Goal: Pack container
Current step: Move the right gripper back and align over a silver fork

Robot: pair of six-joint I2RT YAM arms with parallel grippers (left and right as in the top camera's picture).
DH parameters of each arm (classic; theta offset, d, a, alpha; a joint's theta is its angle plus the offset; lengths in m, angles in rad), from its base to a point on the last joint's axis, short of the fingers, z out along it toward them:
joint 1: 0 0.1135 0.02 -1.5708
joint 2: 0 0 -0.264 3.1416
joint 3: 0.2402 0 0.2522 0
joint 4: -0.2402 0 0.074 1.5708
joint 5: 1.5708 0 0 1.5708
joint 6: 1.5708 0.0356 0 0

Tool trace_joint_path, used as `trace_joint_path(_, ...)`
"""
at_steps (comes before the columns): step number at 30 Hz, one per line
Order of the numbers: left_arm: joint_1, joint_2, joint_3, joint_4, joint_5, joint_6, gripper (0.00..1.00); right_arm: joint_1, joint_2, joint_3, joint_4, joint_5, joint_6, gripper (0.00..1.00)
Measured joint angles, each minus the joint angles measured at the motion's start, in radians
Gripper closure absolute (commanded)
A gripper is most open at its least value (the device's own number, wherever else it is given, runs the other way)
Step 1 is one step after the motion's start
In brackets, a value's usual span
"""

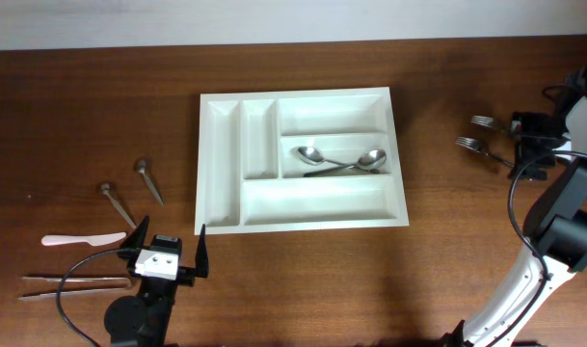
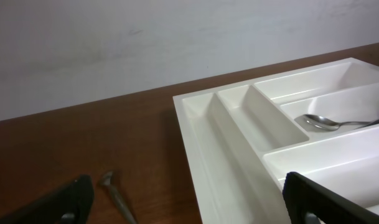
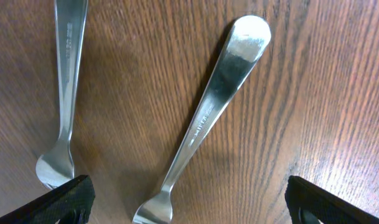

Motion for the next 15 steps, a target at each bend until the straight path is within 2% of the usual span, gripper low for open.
trace_joint_path(15, 0.0, 0.0, 0.0, 0.0, 0.0, 0.0, 0.01, 0.002, 0.001, 0.0, -0.057, 0.064, 0.002, 0.01)
